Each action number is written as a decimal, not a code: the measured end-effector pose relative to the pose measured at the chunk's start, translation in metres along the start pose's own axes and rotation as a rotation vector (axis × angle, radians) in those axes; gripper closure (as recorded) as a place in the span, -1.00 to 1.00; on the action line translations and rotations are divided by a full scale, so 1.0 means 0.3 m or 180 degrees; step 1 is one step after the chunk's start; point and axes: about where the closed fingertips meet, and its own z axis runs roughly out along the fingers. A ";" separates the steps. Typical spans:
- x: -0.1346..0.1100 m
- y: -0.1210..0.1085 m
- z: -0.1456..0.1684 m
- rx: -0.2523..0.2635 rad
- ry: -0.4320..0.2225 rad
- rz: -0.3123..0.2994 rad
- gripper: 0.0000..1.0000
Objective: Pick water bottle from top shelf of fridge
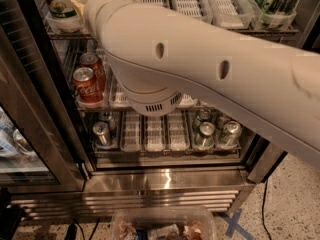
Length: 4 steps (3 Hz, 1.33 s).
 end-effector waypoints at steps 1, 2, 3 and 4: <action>0.013 -0.007 0.017 0.0052 0.0045 -0.0017 -0.42; 0.029 -0.017 0.032 0.0105 0.0082 -0.0034 -0.42; 0.039 -0.029 0.045 0.0152 0.0093 -0.0052 -0.42; 0.045 -0.044 0.061 0.0200 0.0091 -0.0065 -0.38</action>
Offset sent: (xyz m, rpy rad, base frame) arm 0.0212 -0.0071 -0.0163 -0.0265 0.0281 -0.0645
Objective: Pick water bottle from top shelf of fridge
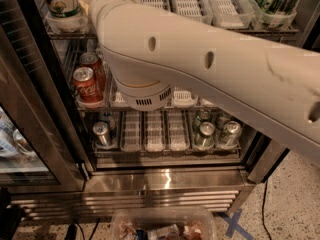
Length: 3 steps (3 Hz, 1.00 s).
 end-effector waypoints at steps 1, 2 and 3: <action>0.003 -0.006 0.011 0.0019 -0.0002 -0.0001 0.01; 0.004 -0.008 0.014 0.0022 -0.0004 0.0002 0.47; 0.004 -0.008 0.014 0.0022 -0.0004 0.0002 0.93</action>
Offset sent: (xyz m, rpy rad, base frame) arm 0.0142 -0.0046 -0.0071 0.0077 0.0043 -0.0161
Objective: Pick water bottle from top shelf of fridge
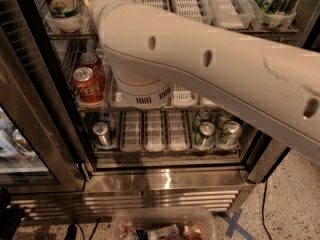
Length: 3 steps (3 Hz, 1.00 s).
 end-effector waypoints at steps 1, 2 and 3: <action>0.000 0.000 0.000 0.0000 0.0000 0.0000 1.00; 0.000 0.000 0.000 -0.0001 -0.0001 0.0001 1.00; -0.022 -0.001 -0.001 -0.0091 -0.0099 0.0085 1.00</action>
Offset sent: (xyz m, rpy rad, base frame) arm 0.0000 0.0000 0.0000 0.0000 0.0000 0.0000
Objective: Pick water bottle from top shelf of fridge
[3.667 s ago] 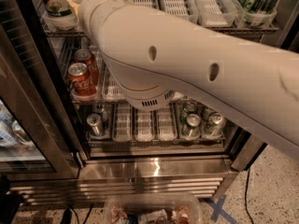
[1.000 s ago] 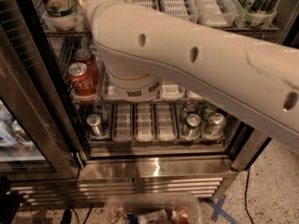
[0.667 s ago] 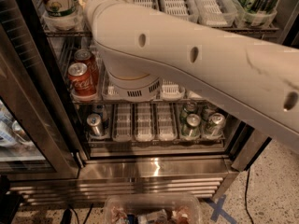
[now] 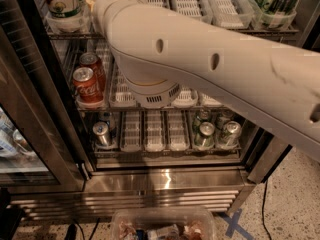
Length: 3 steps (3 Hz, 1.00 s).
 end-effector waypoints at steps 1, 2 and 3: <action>-0.038 0.001 0.002 -0.0140 -0.0182 0.0128 1.00; -0.081 -0.008 0.000 -0.0209 -0.0367 0.0201 1.00; -0.107 -0.026 -0.005 -0.0226 -0.0463 0.0248 1.00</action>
Offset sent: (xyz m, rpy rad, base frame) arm -0.0009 -0.0056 0.0231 0.1332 -0.1136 0.1281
